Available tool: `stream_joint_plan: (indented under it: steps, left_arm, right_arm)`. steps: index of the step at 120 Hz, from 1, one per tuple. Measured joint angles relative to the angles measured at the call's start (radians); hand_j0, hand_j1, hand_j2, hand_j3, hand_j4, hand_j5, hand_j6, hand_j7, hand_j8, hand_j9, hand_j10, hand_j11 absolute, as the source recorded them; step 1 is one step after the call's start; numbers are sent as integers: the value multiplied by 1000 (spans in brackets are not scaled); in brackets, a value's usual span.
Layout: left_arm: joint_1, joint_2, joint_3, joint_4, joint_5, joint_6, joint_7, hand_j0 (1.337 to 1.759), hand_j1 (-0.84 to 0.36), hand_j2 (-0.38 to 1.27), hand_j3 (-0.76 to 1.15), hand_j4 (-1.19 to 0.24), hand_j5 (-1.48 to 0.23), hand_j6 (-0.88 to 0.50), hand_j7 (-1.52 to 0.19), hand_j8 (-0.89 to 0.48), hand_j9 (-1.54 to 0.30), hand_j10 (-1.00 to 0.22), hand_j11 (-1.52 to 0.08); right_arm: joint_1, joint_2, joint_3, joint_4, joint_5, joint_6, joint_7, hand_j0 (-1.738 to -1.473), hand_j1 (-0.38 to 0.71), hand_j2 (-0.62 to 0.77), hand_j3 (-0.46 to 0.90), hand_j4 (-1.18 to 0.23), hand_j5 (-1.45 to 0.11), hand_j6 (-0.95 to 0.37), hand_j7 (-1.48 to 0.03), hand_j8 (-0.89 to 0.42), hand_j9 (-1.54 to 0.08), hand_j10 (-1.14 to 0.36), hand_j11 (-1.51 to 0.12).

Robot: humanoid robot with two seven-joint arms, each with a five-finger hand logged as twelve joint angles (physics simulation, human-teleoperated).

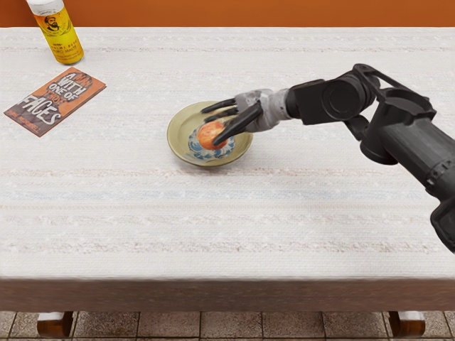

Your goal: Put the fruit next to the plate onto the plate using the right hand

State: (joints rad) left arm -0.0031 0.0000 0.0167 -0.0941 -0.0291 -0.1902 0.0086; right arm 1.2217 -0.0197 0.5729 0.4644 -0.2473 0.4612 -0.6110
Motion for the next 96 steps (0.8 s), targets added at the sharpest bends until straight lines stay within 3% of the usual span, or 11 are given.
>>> stream_joint_plan:
  steps: [4, 12, 21, 35, 46, 61, 96]
  left_arm:
    - [0, 0, 0, 0, 0, 0, 0, 1658, 349, 0, 0, -1, -1, -1, -1, -1, -1, -1, 0]
    - [0, 0, 0, 0, 0, 0, 0, 1658, 349, 0, 0, -1, -1, -1, -1, -1, 0, -1, 0]
    - [0, 0, 0, 0, 0, 0, 0, 1658, 349, 0, 0, -1, -1, -1, 0, -1, 0, -1, 0]
    - [0, 0, 0, 0, 0, 0, 0, 1658, 349, 0, 0, -1, 0, -1, 0, -1, 0, -1, 0]
    - [0, 0, 0, 0, 0, 0, 0, 1658, 349, 0, 0, -1, 0, -1, 0, -1, 0, -1, 0]
    - [3, 0, 1, -1, 0, 0, 0, 1658, 349, 0, 0, -1, -1, -1, 0, -1, 0, -1, 0]
    - [5, 0, 6, -1, 0, 0, 0, 1658, 349, 0, 0, -1, -1, -1, 0, -1, 0, -1, 0]
  right_arm:
    - [4, 0, -3, -6, -1, -3, 0, -1652, -61, 158, 0, -271, -538, -184, -499, -160, -545, -271, -531]
    - [15, -1, -8, -19, -2, -9, 0, -1654, -141, 114, 0, -195, -387, -132, -360, -115, -392, -162, -383]
    - [26, -2, -10, -32, -3, -13, 0, -1655, -205, 79, 0, -134, -268, -90, -249, -78, -272, -77, -265]
    - [45, -23, -10, -34, 0, -9, 0, -1656, -268, 44, 0, -78, -149, -52, -141, -46, -151, -65, -150]
    - [31, -133, 10, -13, 31, 65, 0, -1657, -297, 28, 0, -50, -95, -34, -90, -30, -97, -42, -96]
    - [-50, -332, 36, 23, 113, 124, 0, -1658, -321, 15, 0, -26, -52, -16, -49, -15, -52, -22, -52]
    - [-115, -513, 63, 43, 191, 149, 0, -1658, -342, 3, 0, -5, -12, -2, -12, -2, -12, -4, -12]
